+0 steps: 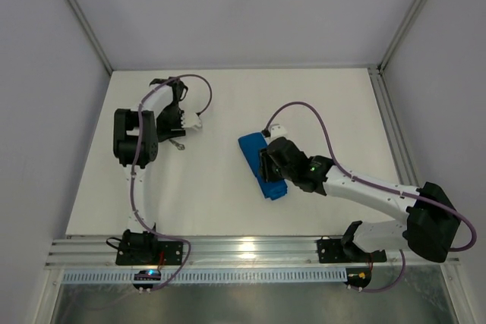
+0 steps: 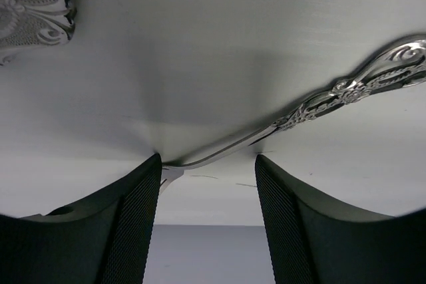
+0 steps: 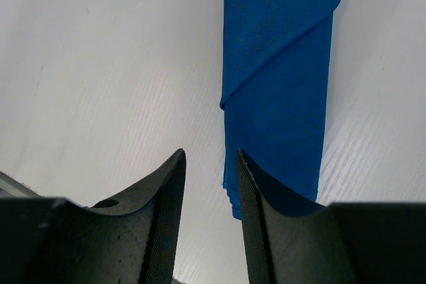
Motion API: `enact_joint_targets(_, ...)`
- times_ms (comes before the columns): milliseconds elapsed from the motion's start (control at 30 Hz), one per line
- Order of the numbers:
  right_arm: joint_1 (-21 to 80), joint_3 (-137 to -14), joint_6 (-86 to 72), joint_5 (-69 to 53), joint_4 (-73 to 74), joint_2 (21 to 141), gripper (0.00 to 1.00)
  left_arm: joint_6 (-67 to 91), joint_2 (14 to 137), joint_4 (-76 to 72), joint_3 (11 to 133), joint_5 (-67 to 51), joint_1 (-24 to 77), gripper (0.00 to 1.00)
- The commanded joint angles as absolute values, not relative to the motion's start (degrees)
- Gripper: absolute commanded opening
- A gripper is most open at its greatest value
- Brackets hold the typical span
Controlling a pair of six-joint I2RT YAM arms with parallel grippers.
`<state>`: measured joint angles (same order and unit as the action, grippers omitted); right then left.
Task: Fold the napkin into a case and place the utensils inside
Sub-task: Pick up the fork from the corner of the board.
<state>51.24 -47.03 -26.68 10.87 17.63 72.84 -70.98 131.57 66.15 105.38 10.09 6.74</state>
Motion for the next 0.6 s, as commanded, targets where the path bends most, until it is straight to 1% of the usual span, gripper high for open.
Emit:
enact_joint_targets(0,51.1,-46.9,-26.5,11.2,16.6,70.2,0.4,-69.6,133.9,70.4,106.8,11.2,8.1,0.59)
enact_joint_targets(33,51.1,-46.8,-26.6,11.4,16.4,69.8,0.4,-69.5,133.9,70.7,106.3,10.9,8.3,0.58)
enact_joint_targets(67,51.1,-46.5,-26.7,11.4,16.2,69.6,0.41,-69.4,133.8,70.5,105.0,10.4,8.9,0.5)
enact_joint_targets(133,51.0,-46.5,-26.5,11.7,16.3,69.4,0.4,-68.3,133.5,69.5,103.7,9.8,9.2,0.37)
enact_joint_targets(167,51.1,-46.8,-26.3,11.9,16.8,69.3,0.4,-67.8,133.4,68.9,103.3,9.2,9.4,0.25)
enact_joint_targets(233,51.1,-46.9,-26.2,12.2,17.3,68.9,0.41,-65.9,133.2,68.8,102.6,7.1,9.8,0.15)
enact_joint_targets(267,51.1,-46.8,-26.3,12.3,17.5,68.8,0.4,-65.0,133.2,68.9,102.5,6.3,9.8,0.04)
enact_joint_targets(300,51.1,-46.7,-26.3,12.6,17.5,68.3,0.4,-62.5,133.1,68.9,102.7,4.3,9.8,0.0)
enact_joint_targets(400,51.1,-46.1,-26.9,12.7,17.3,67.3,0.4,-56.5,133.0,69.8,103.9,0.7,9.8,0.0)
enact_joint_targets(433,51.0,-45.9,-27.2,12.9,17.2,67.1,0.4,-51.1,133.1,70.0,105.3,-3.4,9.7,0.0)
enact_joint_targets(500,51.1,-45.5,-27.9,13.1,17.1,66.6,0.41,-44.8,132.1,70.0,106.3,-8.1,9.2,0.0)
enact_joint_targets(533,51.1,-45.4,-28.1,13.3,17.0,66.3,0.4,-41.6,131.5,69.4,106.5,-13.8,8.4,0.0)
enact_joint_targets(567,51.1,-45.3,-28.3,13.4,17.0,66.2,0.4,-34.4,130.5,68.2,106.0,-16.5,7.8,0.0)
